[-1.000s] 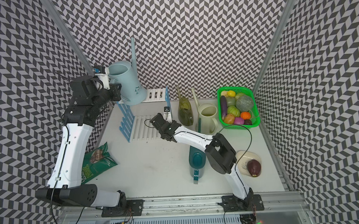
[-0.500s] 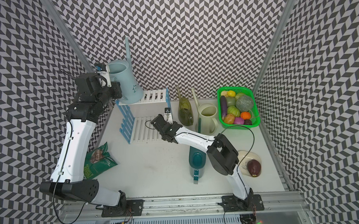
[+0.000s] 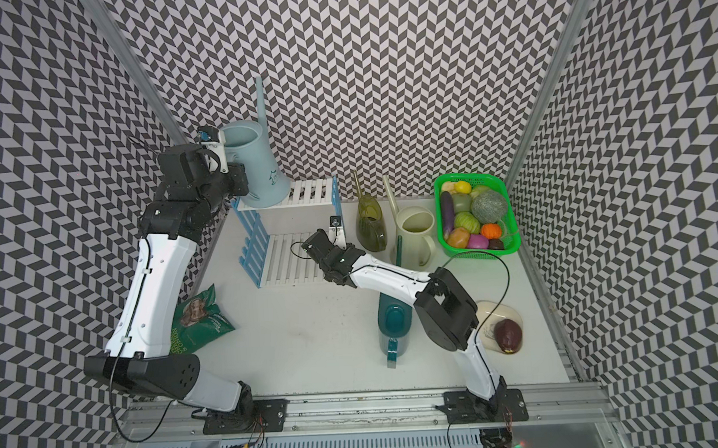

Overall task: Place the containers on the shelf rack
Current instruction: 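Place the container on the shelf.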

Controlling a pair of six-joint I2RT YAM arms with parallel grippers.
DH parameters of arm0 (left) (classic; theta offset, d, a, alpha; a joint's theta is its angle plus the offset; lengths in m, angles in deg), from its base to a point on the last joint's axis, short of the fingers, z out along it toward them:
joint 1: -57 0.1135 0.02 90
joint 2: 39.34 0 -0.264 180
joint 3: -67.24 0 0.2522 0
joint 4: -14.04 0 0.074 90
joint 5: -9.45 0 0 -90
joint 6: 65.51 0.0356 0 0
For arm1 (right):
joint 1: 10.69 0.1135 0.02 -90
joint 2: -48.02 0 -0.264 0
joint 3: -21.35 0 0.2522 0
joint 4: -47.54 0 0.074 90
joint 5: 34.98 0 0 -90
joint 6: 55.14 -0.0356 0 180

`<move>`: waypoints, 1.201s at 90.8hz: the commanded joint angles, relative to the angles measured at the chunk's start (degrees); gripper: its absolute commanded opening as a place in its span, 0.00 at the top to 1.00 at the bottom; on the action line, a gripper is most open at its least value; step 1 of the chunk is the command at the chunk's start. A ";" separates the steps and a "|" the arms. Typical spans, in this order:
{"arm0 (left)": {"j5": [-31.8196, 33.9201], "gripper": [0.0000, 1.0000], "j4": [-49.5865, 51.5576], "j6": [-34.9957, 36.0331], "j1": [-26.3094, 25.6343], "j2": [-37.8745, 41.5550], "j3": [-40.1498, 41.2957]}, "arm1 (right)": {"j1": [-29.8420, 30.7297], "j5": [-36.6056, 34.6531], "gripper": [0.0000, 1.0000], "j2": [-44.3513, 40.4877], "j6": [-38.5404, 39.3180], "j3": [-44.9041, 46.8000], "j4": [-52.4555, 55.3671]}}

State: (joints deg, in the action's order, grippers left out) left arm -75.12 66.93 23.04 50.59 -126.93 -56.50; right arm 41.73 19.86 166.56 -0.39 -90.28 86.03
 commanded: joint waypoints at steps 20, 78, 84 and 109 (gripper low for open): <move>1.57 0.87 -1.39 -1.27 -0.21 1.12 -2.24 | 0.63 -0.18 0.92 -2.35 -0.18 2.37 0.49; 0.64 0.82 0.02 -0.49 -0.18 2.19 -2.16 | 0.65 0.76 0.77 -1.83 -0.22 2.59 -0.39; 0.49 0.82 0.21 -0.41 -0.20 2.22 -2.18 | 0.59 0.85 0.77 -1.82 -0.14 2.59 -0.45; 0.37 0.82 0.64 -0.39 -0.19 2.07 -2.40 | 0.58 0.97 0.77 -1.73 -0.03 2.50 -0.60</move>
State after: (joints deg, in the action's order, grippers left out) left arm -74.70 67.35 22.27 50.50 -126.93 -56.71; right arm 41.98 20.97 166.04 -0.34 -88.14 86.20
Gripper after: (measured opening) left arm 0.214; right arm 0.230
